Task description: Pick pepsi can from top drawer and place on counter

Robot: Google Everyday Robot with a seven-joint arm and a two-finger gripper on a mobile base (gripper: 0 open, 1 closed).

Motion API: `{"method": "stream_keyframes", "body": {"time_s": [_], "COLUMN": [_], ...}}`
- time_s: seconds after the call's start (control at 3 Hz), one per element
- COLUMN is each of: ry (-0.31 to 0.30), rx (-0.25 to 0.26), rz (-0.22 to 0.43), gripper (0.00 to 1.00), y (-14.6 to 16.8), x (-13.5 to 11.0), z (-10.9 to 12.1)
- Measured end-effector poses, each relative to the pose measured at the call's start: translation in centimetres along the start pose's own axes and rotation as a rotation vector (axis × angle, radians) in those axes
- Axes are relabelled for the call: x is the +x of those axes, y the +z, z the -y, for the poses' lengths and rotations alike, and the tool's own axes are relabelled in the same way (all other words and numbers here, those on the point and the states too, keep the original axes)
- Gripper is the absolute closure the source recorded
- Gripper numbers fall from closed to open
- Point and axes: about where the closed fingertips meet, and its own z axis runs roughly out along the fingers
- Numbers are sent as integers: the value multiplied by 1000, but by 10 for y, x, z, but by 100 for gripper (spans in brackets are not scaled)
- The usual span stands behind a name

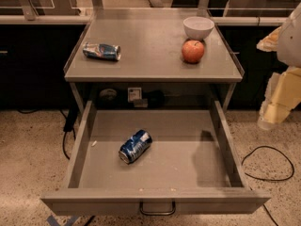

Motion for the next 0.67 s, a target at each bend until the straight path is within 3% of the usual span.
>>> {"method": "stream_keyframes", "body": {"time_s": [0.33,0.67], "ry": [-2,-17], "rx": [-2,-18], "rz": [9,61], "gripper": [0,0], "y": [3,22], "x": [-2,-11], "z": [0,-2]}}
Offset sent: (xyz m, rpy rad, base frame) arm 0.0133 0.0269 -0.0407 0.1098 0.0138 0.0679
